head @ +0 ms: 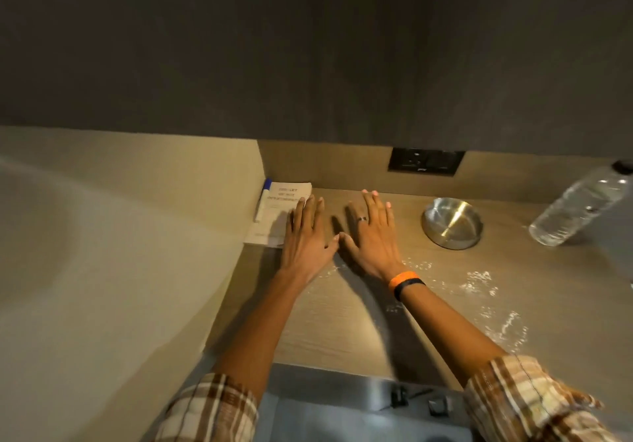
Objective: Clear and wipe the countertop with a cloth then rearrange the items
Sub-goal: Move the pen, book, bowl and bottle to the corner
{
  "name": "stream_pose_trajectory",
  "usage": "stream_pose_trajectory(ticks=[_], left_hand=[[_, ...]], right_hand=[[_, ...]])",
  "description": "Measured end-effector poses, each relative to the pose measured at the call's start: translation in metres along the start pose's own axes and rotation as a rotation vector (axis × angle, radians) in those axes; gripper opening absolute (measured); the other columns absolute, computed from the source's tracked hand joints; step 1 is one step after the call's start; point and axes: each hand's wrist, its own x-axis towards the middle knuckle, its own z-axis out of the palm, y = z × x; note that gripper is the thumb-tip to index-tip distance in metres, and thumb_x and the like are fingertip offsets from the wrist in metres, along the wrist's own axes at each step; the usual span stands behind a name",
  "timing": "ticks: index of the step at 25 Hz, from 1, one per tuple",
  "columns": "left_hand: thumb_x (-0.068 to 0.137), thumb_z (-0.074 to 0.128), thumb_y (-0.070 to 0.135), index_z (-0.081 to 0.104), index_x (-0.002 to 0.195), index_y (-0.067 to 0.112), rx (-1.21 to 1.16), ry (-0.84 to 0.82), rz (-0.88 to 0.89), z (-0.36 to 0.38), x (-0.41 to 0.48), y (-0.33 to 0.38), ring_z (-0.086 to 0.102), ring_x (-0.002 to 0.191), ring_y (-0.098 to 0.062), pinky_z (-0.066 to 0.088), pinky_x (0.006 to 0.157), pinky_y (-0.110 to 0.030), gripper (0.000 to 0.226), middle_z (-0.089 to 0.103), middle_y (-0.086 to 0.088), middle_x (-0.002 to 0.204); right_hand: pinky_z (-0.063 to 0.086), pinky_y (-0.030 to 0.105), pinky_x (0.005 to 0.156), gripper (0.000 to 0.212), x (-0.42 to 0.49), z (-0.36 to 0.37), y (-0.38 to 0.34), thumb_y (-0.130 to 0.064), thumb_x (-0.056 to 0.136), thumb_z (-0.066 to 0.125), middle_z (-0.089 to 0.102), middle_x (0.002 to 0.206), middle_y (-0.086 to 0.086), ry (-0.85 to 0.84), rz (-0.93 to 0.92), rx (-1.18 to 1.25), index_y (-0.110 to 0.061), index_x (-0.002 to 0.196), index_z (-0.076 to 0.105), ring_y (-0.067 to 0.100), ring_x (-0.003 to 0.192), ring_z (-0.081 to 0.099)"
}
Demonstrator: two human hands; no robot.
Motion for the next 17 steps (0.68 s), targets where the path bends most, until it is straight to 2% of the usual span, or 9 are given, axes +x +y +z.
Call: stream_pose_trajectory(ticks=[2, 4, 6, 8, 10, 12, 14, 15, 17], left_hand=[[0.095, 0.044, 0.058, -0.009, 0.156, 0.025, -0.035, -0.094, 0.073, 0.016, 0.010, 0.044, -0.010, 0.154, -0.022, 0.000, 0.126, -0.047, 0.088, -0.008, -0.004, 0.167], [0.094, 0.052, 0.054, -0.004, 0.157, 0.023, -0.099, -0.185, 0.133, 0.030, 0.020, 0.090, -0.005, 0.155, -0.022, 0.008, 0.127, -0.046, 0.090, -0.003, -0.005, 0.168], [0.091, 0.061, 0.050, -0.002, 0.158, 0.023, -0.224, -0.283, 0.134, 0.043, 0.029, 0.130, 0.000, 0.155, -0.023, 0.014, 0.126, -0.048, 0.095, -0.001, -0.003, 0.168], [0.086, 0.072, 0.044, 0.004, 0.158, 0.024, -0.395, -0.357, 0.102, 0.051, 0.037, 0.158, 0.007, 0.155, -0.024, 0.019, 0.125, -0.050, 0.101, 0.006, -0.003, 0.168], [0.078, 0.082, 0.032, 0.021, 0.155, 0.025, -0.594, -0.348, 0.082, 0.056, 0.042, 0.176, 0.029, 0.149, -0.024, 0.034, 0.118, -0.047, 0.099, 0.030, -0.003, 0.161], [0.074, 0.086, 0.023, 0.036, 0.147, 0.033, -0.837, -0.290, 0.000, 0.059, 0.038, 0.185, 0.048, 0.133, -0.017, 0.050, 0.103, -0.036, 0.089, 0.050, 0.003, 0.143], [0.074, 0.086, 0.015, 0.039, 0.144, 0.034, -0.944, -0.225, -0.102, 0.057, 0.031, 0.184, 0.055, 0.126, -0.020, 0.055, 0.097, -0.041, 0.086, 0.056, 0.001, 0.135], [0.074, 0.086, 0.015, 0.038, 0.146, 0.032, -0.904, -0.186, -0.127, 0.055, 0.029, 0.178, 0.055, 0.127, -0.023, 0.056, 0.097, -0.045, 0.089, 0.055, -0.001, 0.137], [0.072, 0.087, 0.029, 0.028, 0.152, 0.029, -0.661, -0.127, -0.181, 0.046, 0.025, 0.149, 0.051, 0.133, -0.026, 0.052, 0.103, -0.050, 0.100, 0.050, -0.005, 0.148]], right_hand=[[0.005, 0.053, 0.125, 0.068, -0.019, -0.021, 0.046, -0.055, 0.092, 0.050, 0.008, 0.165, 0.015, 0.080, 0.092, -0.052, -0.015, 0.147, 0.039, 0.032, 0.154, 0.000], [0.005, 0.051, 0.124, 0.068, -0.035, -0.039, 0.090, -0.055, 0.091, 0.055, 0.009, 0.165, 0.015, 0.127, 0.224, -0.033, -0.015, 0.145, 0.042, 0.033, 0.154, 0.002], [0.008, 0.049, 0.123, 0.078, -0.047, -0.052, 0.129, -0.059, 0.088, 0.059, 0.003, 0.166, 0.011, 0.123, 0.411, 0.105, -0.018, 0.149, 0.034, 0.032, 0.154, 0.001], [0.016, 0.050, 0.124, 0.091, -0.055, -0.061, 0.160, -0.058, 0.081, 0.069, 0.007, 0.166, 0.007, 0.071, 0.574, 0.367, -0.021, 0.153, 0.026, 0.031, 0.153, 0.010], [0.038, 0.051, 0.115, 0.088, -0.058, -0.066, 0.181, -0.045, 0.078, 0.079, 0.036, 0.155, 0.009, 0.003, 0.538, 0.621, -0.024, 0.149, 0.031, 0.030, 0.141, 0.038], [0.054, 0.033, 0.093, 0.074, -0.060, -0.069, 0.186, -0.039, 0.073, 0.084, 0.059, 0.127, -0.007, -0.017, 0.465, 0.745, -0.033, 0.135, 0.043, 0.018, 0.117, 0.059], [0.047, 0.014, 0.078, 0.079, -0.059, -0.069, 0.174, -0.041, 0.067, 0.088, 0.057, 0.111, -0.022, -0.047, 0.405, 0.753, -0.040, 0.132, 0.042, 0.003, 0.102, 0.059], [0.044, 0.011, 0.078, 0.085, -0.057, -0.067, 0.165, -0.040, 0.066, 0.089, 0.057, 0.111, -0.022, -0.063, 0.386, 0.755, -0.036, 0.137, 0.041, 0.002, 0.100, 0.059], [0.047, 0.014, 0.087, 0.092, -0.047, -0.059, 0.138, -0.031, 0.068, 0.089, 0.057, 0.120, -0.012, -0.102, 0.341, 0.784, -0.024, 0.145, 0.039, 0.008, 0.109, 0.057]])
